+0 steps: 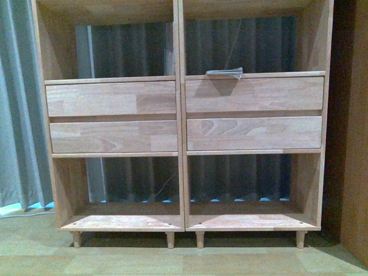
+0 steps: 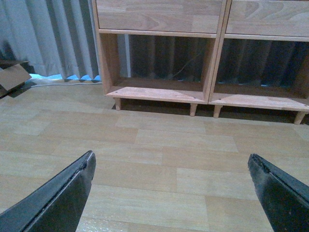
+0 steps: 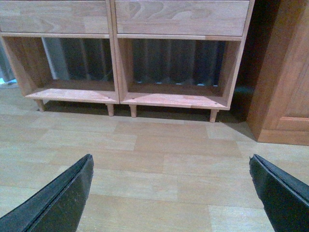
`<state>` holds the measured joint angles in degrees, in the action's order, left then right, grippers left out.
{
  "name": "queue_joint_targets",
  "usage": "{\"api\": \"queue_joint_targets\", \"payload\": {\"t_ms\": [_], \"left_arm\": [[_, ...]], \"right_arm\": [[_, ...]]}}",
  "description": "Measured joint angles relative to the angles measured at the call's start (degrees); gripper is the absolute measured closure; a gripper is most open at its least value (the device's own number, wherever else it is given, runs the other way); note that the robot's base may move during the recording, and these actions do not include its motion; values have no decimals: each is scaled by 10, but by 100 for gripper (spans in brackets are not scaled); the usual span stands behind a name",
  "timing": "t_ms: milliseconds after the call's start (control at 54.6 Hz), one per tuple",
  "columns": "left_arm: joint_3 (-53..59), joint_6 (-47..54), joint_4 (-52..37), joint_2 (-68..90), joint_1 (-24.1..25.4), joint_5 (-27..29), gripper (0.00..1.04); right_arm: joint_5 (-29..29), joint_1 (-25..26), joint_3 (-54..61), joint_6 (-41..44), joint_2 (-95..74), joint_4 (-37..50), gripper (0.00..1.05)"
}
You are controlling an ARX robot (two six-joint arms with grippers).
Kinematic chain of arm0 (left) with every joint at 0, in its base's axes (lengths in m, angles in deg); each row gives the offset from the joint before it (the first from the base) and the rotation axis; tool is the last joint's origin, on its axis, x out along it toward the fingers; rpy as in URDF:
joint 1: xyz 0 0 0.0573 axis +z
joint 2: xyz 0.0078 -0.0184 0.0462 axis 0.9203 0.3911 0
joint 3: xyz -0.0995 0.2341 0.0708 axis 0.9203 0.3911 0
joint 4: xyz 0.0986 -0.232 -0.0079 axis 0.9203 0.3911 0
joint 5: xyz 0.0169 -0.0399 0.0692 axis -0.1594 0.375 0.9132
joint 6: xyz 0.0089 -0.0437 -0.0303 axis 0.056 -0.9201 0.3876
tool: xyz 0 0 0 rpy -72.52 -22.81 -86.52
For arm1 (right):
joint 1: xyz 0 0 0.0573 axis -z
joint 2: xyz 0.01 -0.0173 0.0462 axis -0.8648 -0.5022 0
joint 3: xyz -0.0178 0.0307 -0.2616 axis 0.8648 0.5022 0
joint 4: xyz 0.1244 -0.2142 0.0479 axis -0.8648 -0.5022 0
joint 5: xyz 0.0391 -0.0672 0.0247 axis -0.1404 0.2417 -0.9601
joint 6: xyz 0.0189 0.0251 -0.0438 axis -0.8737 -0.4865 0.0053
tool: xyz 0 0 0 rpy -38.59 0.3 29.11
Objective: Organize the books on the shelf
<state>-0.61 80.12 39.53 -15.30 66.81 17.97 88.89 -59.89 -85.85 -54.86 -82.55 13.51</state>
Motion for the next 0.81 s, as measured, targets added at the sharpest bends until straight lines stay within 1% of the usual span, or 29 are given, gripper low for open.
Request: {"api": "queue_joint_targets", "payload": {"t_ms": [805], "left_arm": [[0, 0, 0, 0, 0, 0, 7]], "right_arm": [[0, 0, 0, 0, 0, 0, 7]]}}
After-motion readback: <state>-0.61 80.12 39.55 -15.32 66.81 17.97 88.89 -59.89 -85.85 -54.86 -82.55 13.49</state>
